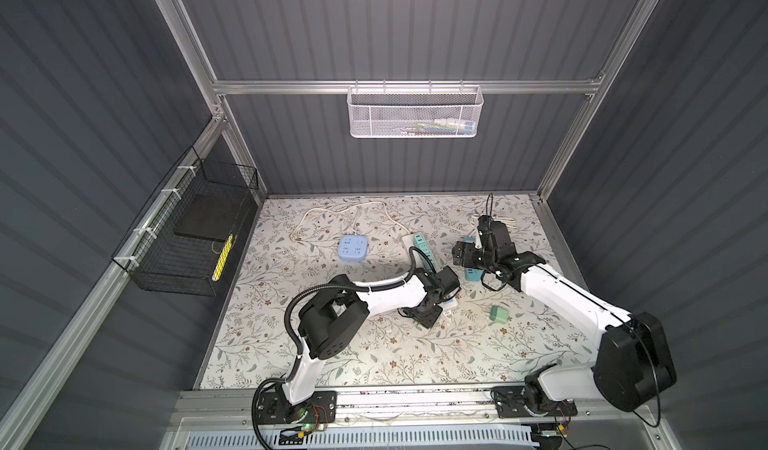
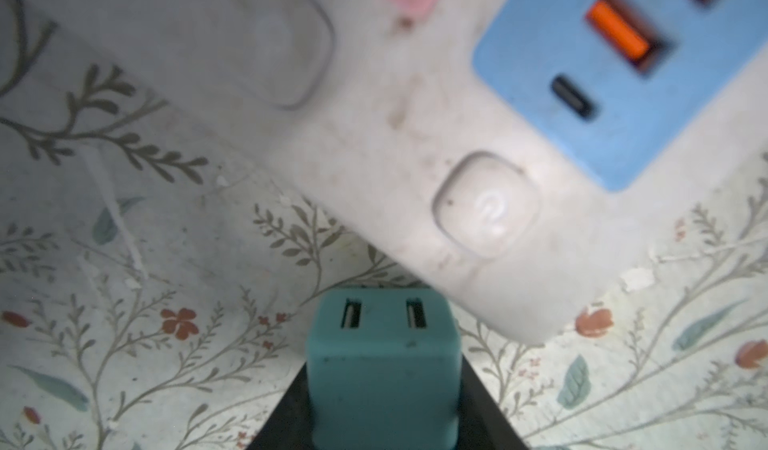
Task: Insert the plug
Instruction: 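Lower the left gripper onto a teal adapter near the strip and grasp it, then lift the teal adapter with the left gripper toward the right gripper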
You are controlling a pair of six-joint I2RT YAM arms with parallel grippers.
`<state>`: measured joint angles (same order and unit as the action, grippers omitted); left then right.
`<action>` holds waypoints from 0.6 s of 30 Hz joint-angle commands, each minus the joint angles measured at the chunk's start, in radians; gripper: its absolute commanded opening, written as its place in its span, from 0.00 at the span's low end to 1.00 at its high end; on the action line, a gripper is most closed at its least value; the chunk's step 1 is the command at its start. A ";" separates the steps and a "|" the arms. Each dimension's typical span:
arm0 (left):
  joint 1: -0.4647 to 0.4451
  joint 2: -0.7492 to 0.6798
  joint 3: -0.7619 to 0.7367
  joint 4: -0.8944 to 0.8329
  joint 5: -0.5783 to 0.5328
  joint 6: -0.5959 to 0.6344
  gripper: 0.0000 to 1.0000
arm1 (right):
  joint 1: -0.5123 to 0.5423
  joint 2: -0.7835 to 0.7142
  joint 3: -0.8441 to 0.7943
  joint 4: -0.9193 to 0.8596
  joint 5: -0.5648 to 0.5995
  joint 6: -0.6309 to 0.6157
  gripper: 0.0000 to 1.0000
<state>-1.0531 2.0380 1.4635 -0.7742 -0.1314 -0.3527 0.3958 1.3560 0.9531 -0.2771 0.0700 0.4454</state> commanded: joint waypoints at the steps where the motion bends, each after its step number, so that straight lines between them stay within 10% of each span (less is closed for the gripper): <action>1: 0.004 -0.045 -0.029 -0.006 -0.038 -0.020 0.43 | -0.002 -0.041 0.006 -0.063 -0.019 -0.016 0.89; 18: 0.059 -0.305 -0.238 0.315 -0.137 0.182 0.28 | 0.038 0.039 0.136 -0.117 -0.199 -0.075 0.83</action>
<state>-0.9928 1.8030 1.2652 -0.5961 -0.2241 -0.2665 0.4221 1.3746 1.0618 -0.4000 -0.0532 0.3813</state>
